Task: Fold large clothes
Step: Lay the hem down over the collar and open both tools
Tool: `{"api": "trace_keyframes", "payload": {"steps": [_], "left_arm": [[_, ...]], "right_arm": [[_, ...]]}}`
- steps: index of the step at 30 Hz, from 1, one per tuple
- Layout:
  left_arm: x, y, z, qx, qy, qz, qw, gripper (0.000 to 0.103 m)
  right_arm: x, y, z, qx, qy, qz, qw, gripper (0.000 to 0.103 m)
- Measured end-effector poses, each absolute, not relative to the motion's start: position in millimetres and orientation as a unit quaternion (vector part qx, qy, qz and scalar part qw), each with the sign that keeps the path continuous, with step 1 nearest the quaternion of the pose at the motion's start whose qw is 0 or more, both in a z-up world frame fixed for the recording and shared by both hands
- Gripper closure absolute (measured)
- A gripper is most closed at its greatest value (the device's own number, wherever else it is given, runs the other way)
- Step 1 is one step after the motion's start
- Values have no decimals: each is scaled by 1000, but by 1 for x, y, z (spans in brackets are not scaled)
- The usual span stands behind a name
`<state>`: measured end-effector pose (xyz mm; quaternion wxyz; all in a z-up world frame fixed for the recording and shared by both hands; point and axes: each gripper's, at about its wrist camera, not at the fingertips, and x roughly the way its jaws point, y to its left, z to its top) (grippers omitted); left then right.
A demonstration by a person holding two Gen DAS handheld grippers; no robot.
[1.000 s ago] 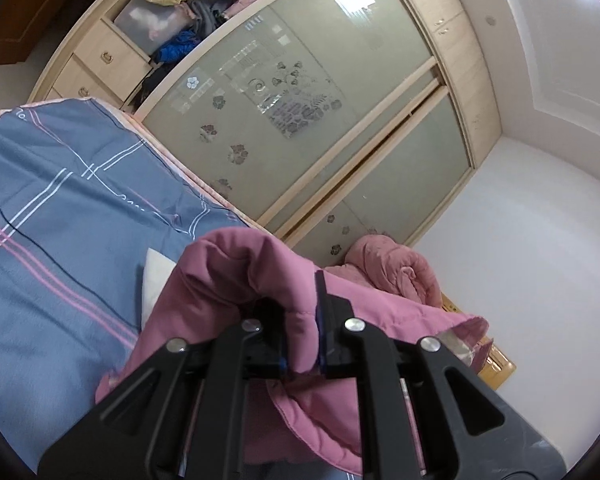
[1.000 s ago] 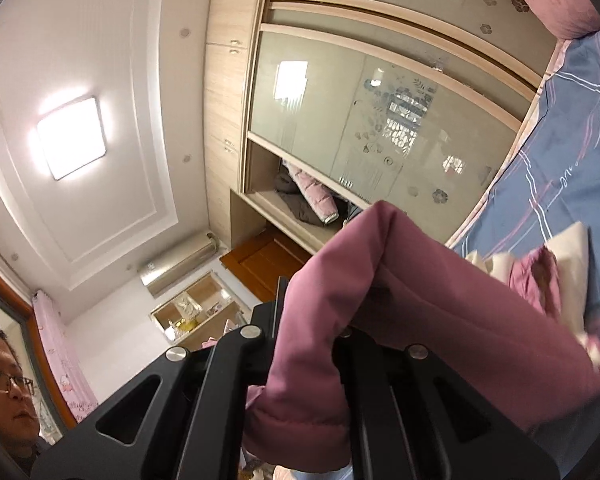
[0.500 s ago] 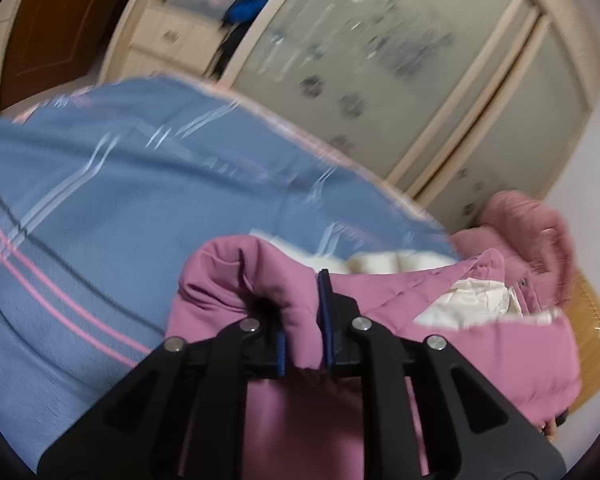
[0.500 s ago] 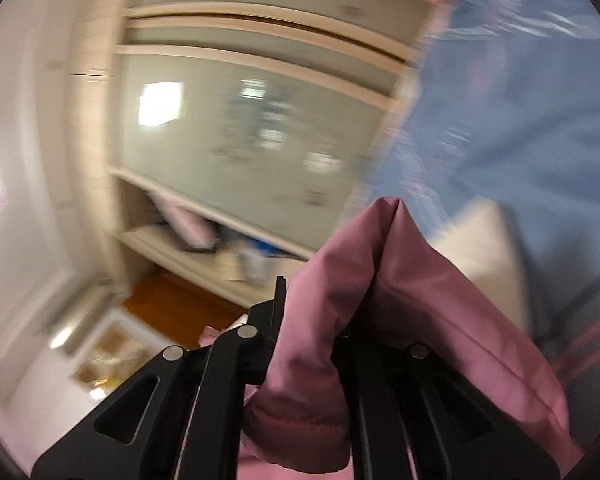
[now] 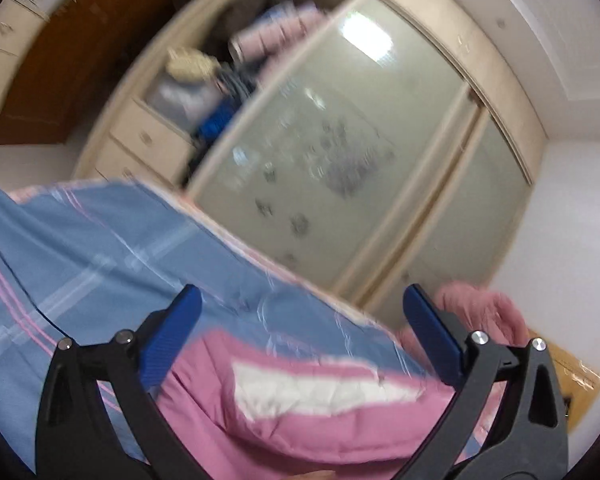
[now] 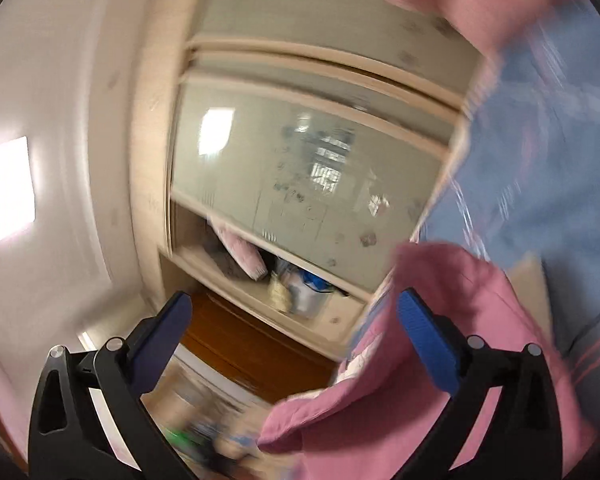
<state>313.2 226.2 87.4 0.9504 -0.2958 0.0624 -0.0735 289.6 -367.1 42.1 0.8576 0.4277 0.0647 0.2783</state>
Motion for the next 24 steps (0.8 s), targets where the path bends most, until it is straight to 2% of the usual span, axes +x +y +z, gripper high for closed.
{"api": "trace_keyframes", "payload": {"steps": [2, 5, 7, 10, 16, 20, 24], "left_arm": [[301, 212, 110, -231, 68, -22, 970, 2], [296, 170, 118, -118, 96, -16, 988, 2], [298, 126, 107, -13, 141, -10, 990, 2], [290, 76, 76, 87, 165, 12, 982, 2], [296, 26, 9, 115, 255, 1, 960, 2], [326, 38, 5, 75, 277, 12, 958, 2], [400, 52, 20, 60, 291, 32, 954, 2]], "right_arm": [[283, -318, 70, 278, 133, 269, 913, 1], [274, -236, 71, 81, 202, 269, 938, 1], [277, -206, 58, 35, 237, 248, 939, 1], [289, -188, 28, 44, 275, 207, 938, 1], [293, -192, 5, 113, 284, 161, 938, 1], [287, -187, 4, 78, 284, 155, 943, 1], [285, -196, 0, 91, 297, 161, 937, 1]]}}
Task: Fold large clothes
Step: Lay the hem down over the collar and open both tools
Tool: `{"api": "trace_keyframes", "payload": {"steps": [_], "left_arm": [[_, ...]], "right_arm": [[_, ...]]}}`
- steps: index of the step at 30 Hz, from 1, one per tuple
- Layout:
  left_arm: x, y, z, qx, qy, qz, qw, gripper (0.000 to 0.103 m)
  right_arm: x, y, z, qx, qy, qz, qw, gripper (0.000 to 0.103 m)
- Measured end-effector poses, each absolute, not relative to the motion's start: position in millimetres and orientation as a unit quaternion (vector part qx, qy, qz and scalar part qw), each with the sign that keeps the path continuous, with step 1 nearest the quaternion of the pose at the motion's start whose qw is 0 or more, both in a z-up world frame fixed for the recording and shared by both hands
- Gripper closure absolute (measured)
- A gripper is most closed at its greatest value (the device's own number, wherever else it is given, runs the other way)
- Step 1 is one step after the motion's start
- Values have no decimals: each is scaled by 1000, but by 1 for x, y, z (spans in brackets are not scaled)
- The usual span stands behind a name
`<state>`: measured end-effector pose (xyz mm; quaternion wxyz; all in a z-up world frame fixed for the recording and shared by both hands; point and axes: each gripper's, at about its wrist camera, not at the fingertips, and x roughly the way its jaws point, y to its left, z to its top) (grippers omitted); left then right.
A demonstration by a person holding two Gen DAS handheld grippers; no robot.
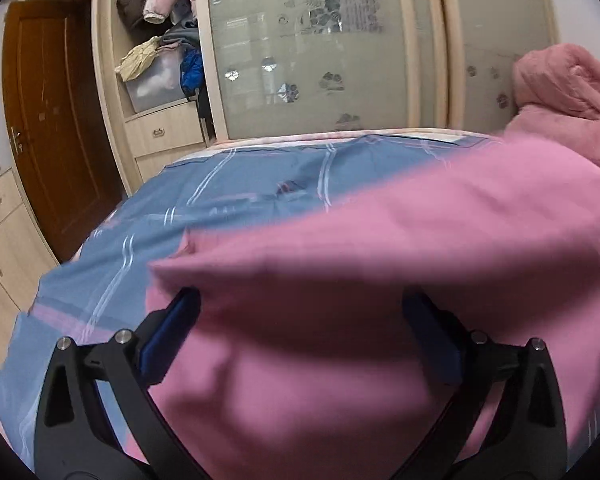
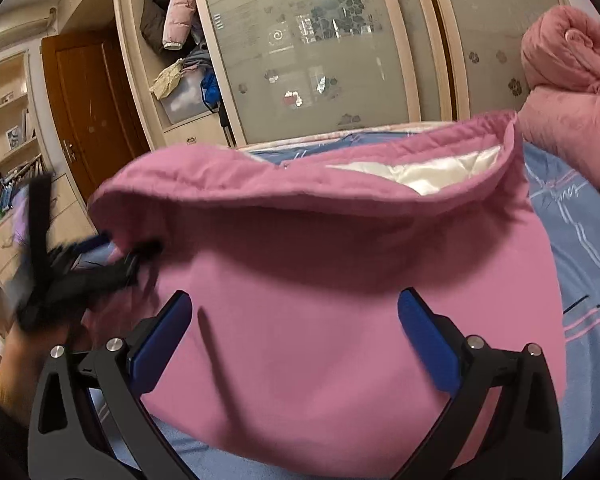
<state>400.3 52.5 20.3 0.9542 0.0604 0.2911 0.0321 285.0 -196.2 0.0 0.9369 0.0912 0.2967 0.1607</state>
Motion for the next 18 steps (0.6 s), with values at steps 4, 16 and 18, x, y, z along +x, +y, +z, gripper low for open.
{"api": "trace_keyframes", "payload": {"steps": [4, 16, 18], "left_arm": [[503, 40, 24, 127, 318, 56, 938, 2], [528, 56, 83, 96, 212, 169, 958, 2], [489, 70, 86, 28, 231, 128, 964, 2]], "right_arm": [[287, -205, -5, 94, 304, 159, 935, 1], [295, -231, -7, 152, 311, 147, 927, 1], [296, -227, -3, 150, 307, 148, 928, 1]]}}
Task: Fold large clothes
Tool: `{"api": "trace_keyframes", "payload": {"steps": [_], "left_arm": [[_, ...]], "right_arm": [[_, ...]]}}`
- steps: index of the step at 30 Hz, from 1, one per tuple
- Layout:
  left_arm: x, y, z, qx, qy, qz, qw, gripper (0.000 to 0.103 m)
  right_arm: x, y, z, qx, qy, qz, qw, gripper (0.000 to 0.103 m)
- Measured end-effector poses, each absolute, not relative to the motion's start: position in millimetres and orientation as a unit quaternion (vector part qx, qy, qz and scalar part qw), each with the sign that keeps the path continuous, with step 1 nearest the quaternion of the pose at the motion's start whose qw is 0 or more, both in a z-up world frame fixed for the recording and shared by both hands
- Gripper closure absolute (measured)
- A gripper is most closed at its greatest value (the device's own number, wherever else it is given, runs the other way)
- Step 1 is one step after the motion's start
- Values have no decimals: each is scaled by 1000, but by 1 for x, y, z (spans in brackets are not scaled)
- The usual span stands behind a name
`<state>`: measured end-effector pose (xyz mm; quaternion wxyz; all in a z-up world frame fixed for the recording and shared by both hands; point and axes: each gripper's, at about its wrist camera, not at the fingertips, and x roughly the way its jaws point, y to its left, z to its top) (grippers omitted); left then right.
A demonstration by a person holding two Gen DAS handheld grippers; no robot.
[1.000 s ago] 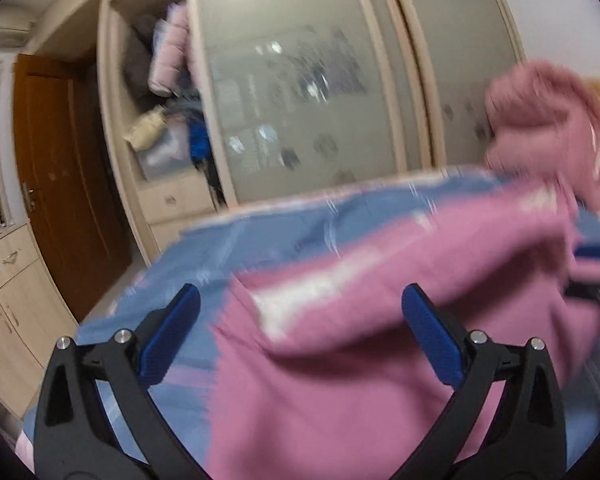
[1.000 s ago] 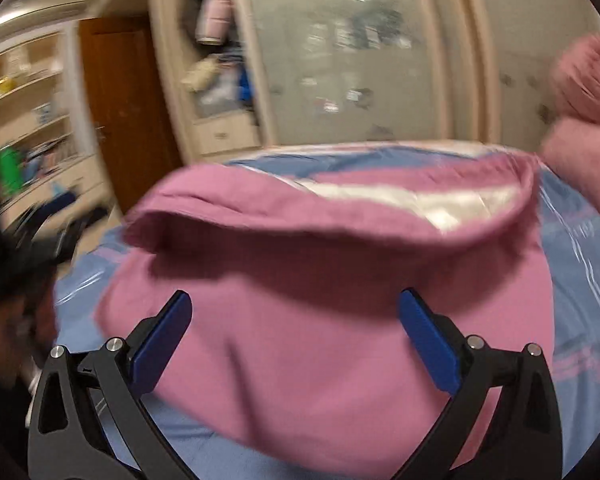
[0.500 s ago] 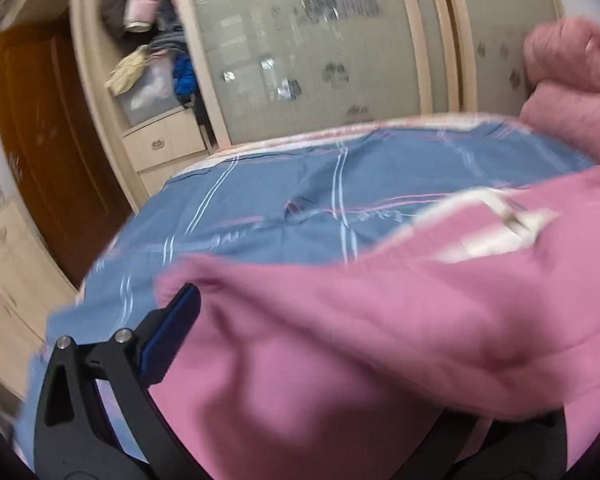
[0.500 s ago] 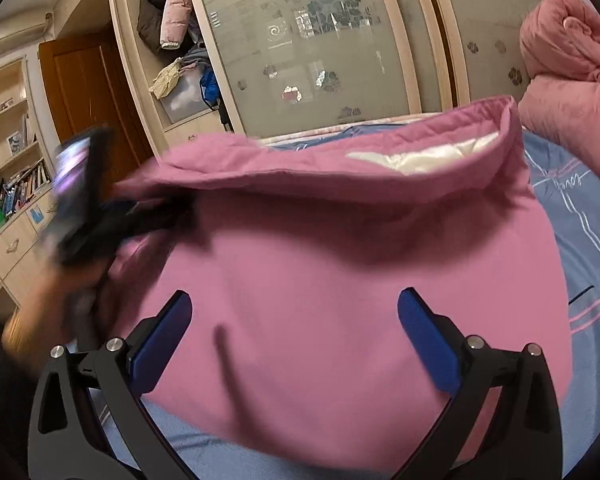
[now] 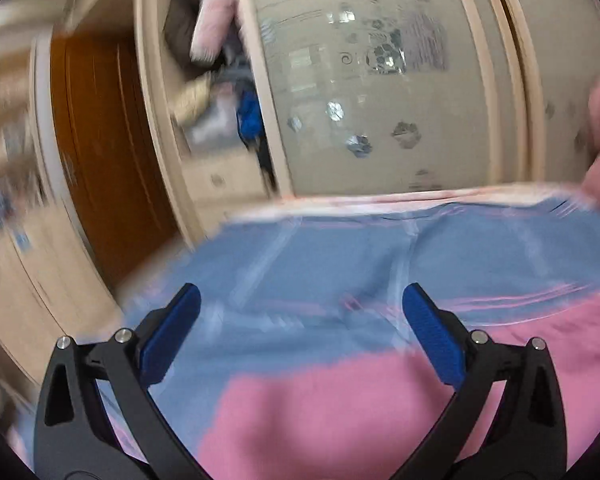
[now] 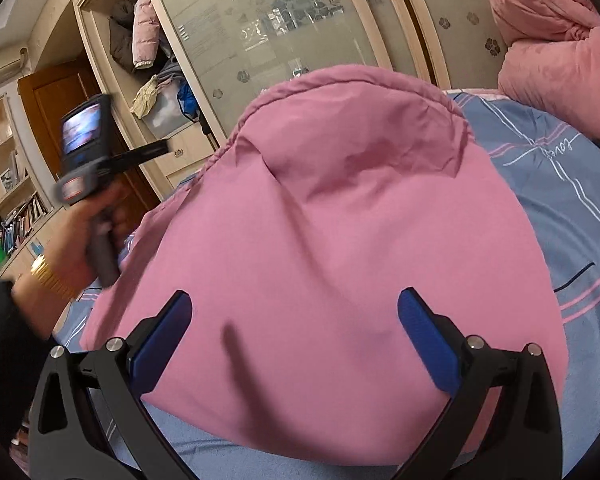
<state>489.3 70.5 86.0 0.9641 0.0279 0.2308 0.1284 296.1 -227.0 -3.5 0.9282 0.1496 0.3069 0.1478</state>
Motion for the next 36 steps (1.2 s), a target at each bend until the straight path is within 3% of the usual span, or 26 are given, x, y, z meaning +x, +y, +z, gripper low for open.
{"api": "trace_keyframes", "payload": {"steps": [6, 11, 15, 18, 22, 26, 28, 30, 33, 36], "left_arm": [[339, 83, 52, -35, 262, 51, 963, 2], [232, 104, 10, -87, 235, 51, 967, 2], [232, 99, 11, -60, 248, 29, 966, 2], [221, 87, 28, -6, 211, 12, 977, 2], [214, 81, 30, 39, 188, -1, 981, 2], [221, 82, 25, 31, 208, -12, 978, 2], [226, 85, 26, 22, 214, -20, 976, 2], [230, 89, 28, 12, 217, -27, 976, 2], [236, 93, 28, 3, 225, -22, 974, 2], [239, 103, 28, -42, 243, -32, 969, 2]], "right_arm": [[290, -202, 3, 98, 291, 148, 940, 1], [292, -178, 9, 87, 273, 151, 946, 1], [326, -150, 34, 23, 250, 121, 960, 1], [393, -141, 52, -26, 259, 89, 961, 1], [519, -192, 9, -5, 354, -23, 935, 1], [562, -255, -26, 6, 367, -142, 919, 1], [556, -302, -29, 87, 336, -203, 915, 1], [524, -348, -19, 180, 254, -263, 913, 1], [446, -391, 17, 254, 63, -375, 889, 1], [407, -404, 33, 249, 52, -349, 902, 1]]}}
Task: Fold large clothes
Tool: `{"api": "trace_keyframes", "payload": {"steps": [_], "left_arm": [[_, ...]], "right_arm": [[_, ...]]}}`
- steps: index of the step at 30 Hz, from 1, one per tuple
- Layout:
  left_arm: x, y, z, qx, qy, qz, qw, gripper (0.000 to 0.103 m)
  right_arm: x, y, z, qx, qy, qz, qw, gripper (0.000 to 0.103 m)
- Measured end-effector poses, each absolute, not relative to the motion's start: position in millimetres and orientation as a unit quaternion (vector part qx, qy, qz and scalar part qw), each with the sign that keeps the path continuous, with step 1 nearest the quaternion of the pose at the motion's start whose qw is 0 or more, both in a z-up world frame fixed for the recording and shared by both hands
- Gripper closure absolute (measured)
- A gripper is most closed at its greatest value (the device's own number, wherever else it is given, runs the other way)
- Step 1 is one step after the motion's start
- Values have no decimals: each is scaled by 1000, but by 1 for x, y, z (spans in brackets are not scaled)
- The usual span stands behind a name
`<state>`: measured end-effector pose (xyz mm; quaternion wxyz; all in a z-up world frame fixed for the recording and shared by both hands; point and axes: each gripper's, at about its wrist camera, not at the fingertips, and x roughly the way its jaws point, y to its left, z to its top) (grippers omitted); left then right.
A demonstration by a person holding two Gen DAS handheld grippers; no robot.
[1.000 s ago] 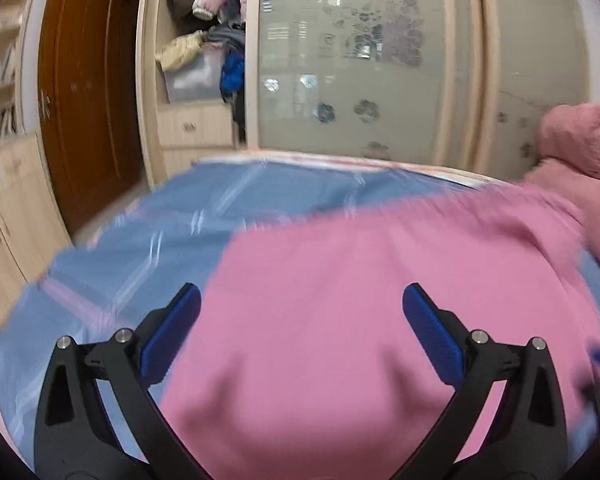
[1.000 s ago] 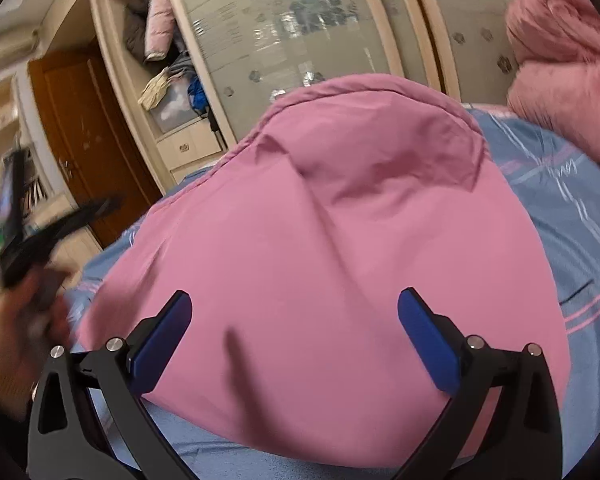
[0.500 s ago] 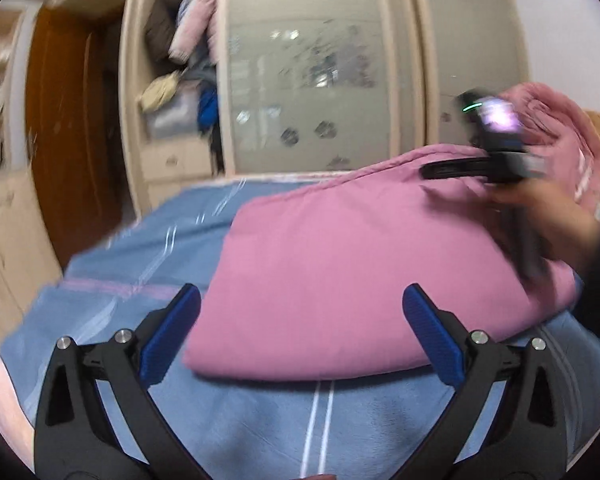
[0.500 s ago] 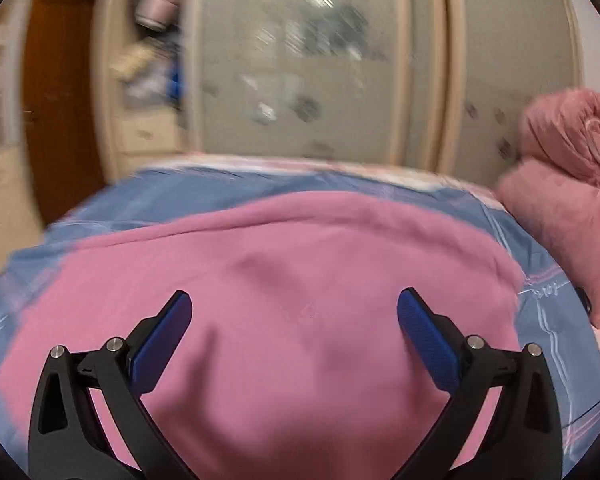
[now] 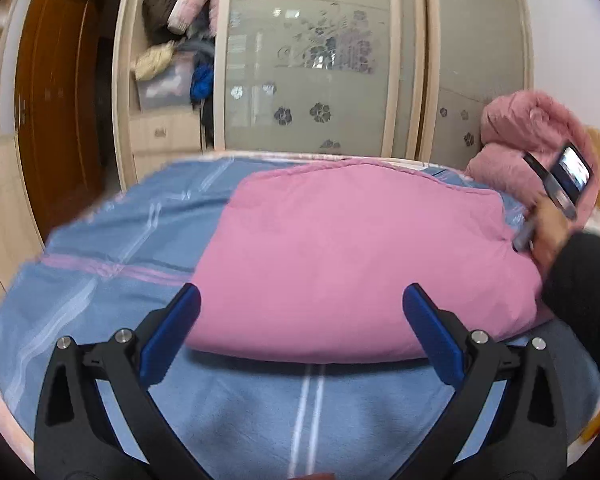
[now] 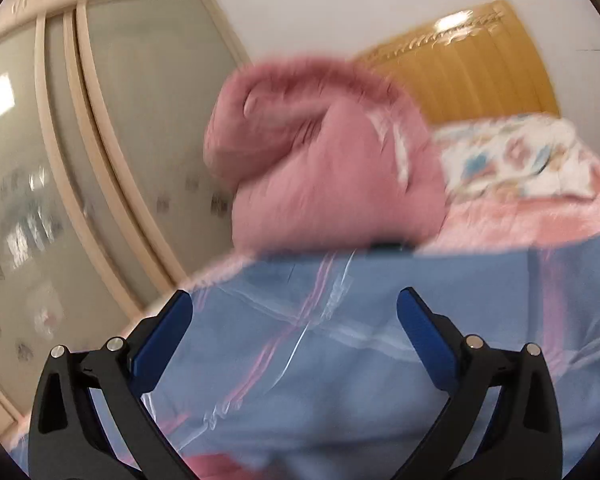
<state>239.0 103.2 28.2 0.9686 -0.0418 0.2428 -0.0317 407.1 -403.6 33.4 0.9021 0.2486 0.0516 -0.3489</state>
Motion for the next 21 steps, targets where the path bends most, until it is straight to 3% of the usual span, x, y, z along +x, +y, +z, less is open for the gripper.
{"api": "trace_keyframes", "payload": {"steps": [7, 11, 15, 21], "left_arm": [[244, 113, 22, -117, 290, -36, 949, 2], [235, 107, 20, -107, 301, -19, 947, 2], [217, 96, 19, -94, 302, -11, 949, 2], [182, 73, 25, -55, 273, 4, 960, 2]], "right_arm": [[272, -344, 43, 228, 138, -158, 951, 1], [179, -282, 15, 179, 198, -78, 961, 1], [141, -228, -16, 156, 287, -14, 945, 1], [104, -165, 0, 62, 259, 18, 964, 1]]}}
